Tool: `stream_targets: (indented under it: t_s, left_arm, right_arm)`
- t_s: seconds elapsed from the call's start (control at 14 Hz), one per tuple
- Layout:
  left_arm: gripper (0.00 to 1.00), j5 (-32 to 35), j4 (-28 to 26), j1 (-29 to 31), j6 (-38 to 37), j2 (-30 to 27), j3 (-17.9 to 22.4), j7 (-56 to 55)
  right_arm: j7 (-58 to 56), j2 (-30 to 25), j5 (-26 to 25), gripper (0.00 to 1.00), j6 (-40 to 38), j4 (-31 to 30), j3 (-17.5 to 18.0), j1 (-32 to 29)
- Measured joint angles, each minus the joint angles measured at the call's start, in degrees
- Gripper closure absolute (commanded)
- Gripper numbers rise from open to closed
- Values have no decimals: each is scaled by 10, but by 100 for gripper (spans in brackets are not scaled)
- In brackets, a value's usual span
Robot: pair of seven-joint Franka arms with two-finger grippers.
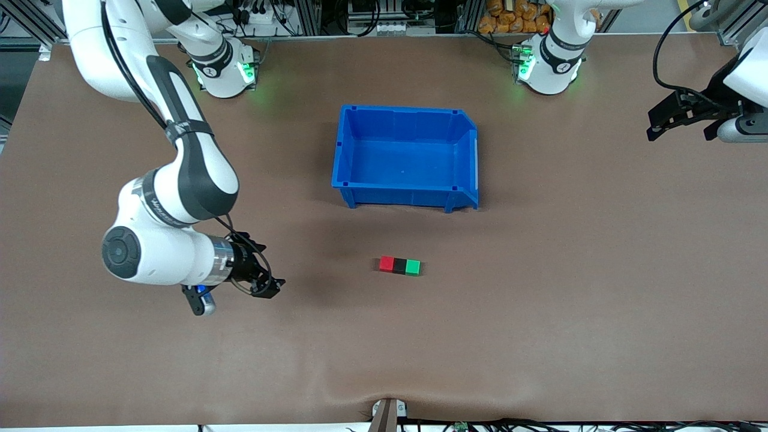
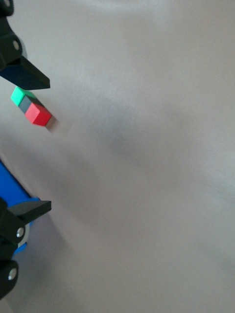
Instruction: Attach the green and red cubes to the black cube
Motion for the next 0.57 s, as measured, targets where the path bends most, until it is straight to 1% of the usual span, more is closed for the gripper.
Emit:
stream_targets:
  t_s: [0.57]
  left_arm:
    - [0, 0, 0, 0, 0, 0, 0, 0]
  right_arm:
    - [-97, -24, -29, 0, -46, 0, 0, -14]
